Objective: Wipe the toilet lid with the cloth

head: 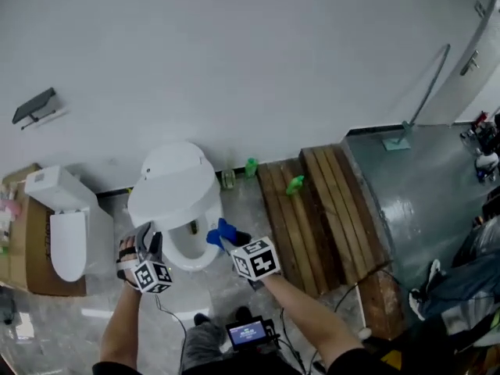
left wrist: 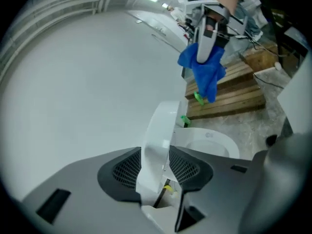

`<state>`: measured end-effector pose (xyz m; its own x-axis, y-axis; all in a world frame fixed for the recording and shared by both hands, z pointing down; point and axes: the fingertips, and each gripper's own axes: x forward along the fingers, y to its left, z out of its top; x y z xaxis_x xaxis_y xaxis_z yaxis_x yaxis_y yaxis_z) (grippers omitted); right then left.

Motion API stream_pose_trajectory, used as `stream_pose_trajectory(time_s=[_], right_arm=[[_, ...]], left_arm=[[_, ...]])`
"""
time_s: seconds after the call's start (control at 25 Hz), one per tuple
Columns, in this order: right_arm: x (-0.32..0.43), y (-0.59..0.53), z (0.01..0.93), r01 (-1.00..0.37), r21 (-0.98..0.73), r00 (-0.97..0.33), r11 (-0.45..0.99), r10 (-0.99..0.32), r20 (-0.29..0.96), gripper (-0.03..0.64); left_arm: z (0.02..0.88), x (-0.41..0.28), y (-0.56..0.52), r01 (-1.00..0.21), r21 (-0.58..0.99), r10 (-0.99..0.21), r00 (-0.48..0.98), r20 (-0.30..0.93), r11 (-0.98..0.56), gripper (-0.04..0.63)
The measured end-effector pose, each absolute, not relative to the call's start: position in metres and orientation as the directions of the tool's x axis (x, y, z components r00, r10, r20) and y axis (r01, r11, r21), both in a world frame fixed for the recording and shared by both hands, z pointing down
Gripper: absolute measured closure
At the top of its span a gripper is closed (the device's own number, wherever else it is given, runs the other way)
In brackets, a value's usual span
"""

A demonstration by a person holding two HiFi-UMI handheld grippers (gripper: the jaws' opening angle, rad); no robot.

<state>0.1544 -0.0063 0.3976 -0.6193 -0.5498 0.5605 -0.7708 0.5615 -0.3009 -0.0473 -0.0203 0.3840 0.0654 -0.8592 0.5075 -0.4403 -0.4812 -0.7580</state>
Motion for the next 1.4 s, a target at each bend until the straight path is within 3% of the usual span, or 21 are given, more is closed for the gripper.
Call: stream_pose_trajectory(time_s=[0.12, 0.36, 0.72, 0.96, 1.4], right_arm=[[0.151, -0.014, 0.378, -0.768, -0.29, -0.62, 0.572, -0.549, 0.56, 0.515], [0.131, -0.041, 0.344, -0.755, -0.26, -0.63, 0.602, -0.557, 0.541, 0.515], [0.076, -0.135, 0.31, -0.785, -0.221, -0.598, 0.579, -0.615, 0.514, 0.515], [0.041, -0.205, 0.283, -0.829, -0.213, -0.547, 0.516, -0.672, 0.5, 0.515], [0.007, -0.273, 0.267, -0.864, -0.158, -0.486, 0.478, -0.71, 0.51, 0.515]], left_arm=[[0.37, -0.051, -0.035, -0.536, -0.704, -0.838, 0.011, 0.545, -0.465, 0.417], [0.34, -0.059, -0.071, -0.546, -0.712, -0.843, -0.02, 0.538, -0.441, 0.466], [0.258, -0.087, -0.189, -0.499, -0.77, -0.908, 0.092, 0.409, -0.397, 0.511], [0.231, -0.108, -0.265, -0.452, -0.773, -0.895, 0.184, 0.407, -0.445, 0.522], [0.212, -0.127, -0.357, -0.501, -0.679, -0.841, 0.257, 0.475, -0.537, 0.522]])
